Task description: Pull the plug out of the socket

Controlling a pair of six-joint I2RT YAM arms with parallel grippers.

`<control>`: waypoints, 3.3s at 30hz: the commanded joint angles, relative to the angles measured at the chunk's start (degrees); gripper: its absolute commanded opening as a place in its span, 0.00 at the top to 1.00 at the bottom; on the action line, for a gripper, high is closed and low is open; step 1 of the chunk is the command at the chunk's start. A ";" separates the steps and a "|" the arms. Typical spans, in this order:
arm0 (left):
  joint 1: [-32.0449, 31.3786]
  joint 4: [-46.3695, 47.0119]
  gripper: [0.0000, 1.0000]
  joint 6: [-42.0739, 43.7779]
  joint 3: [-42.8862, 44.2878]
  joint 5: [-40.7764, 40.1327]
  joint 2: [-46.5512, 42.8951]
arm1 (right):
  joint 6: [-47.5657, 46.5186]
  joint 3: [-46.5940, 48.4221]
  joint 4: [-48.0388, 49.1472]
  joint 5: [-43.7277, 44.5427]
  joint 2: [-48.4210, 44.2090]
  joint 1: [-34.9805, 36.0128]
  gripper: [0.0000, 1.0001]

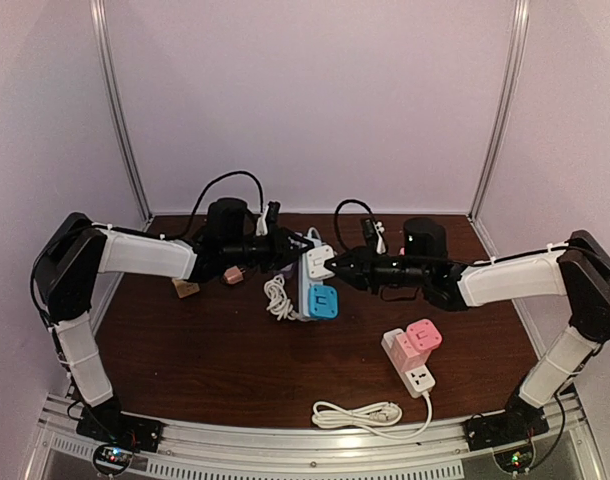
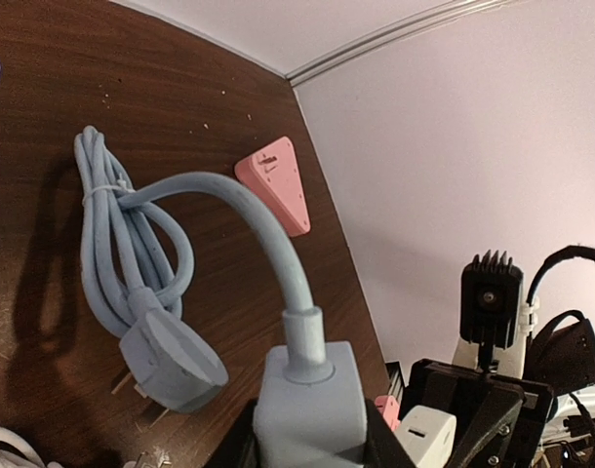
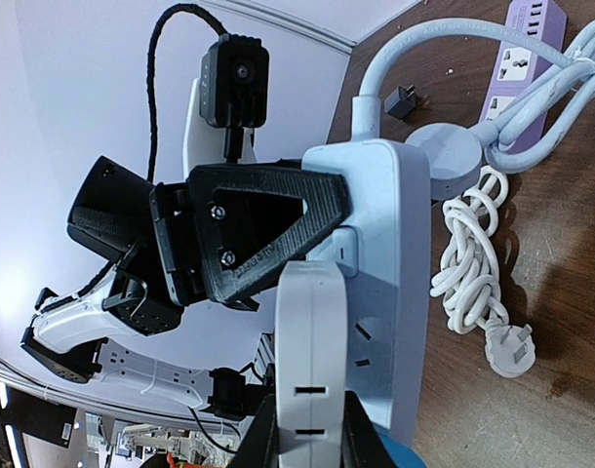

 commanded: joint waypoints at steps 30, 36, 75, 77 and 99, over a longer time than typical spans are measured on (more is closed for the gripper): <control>3.08 8.74 1.00 -7.90 -2.40 3.76 4.20 | -3.37 3.35 17.25 -2.05 -6.22 2.49 1.00; 3.08 8.12 1.00 -9.21 -2.31 2.15 3.26 | -3.53 3.07 17.48 -1.44 -5.85 2.74 1.00; 4.84 -6.74 1.00 4.66 -3.93 3.69 -6.74 | -37.62 26.46 -71.45 65.08 12.20 -2.17 1.00; 4.84 -6.86 1.00 4.78 -3.91 3.52 -6.80 | -37.59 26.94 -71.62 65.42 14.11 -2.12 1.00; 4.84 -7.80 1.00 5.76 -3.94 2.86 -6.99 | -38.43 27.12 -66.37 55.62 16.45 -1.36 0.50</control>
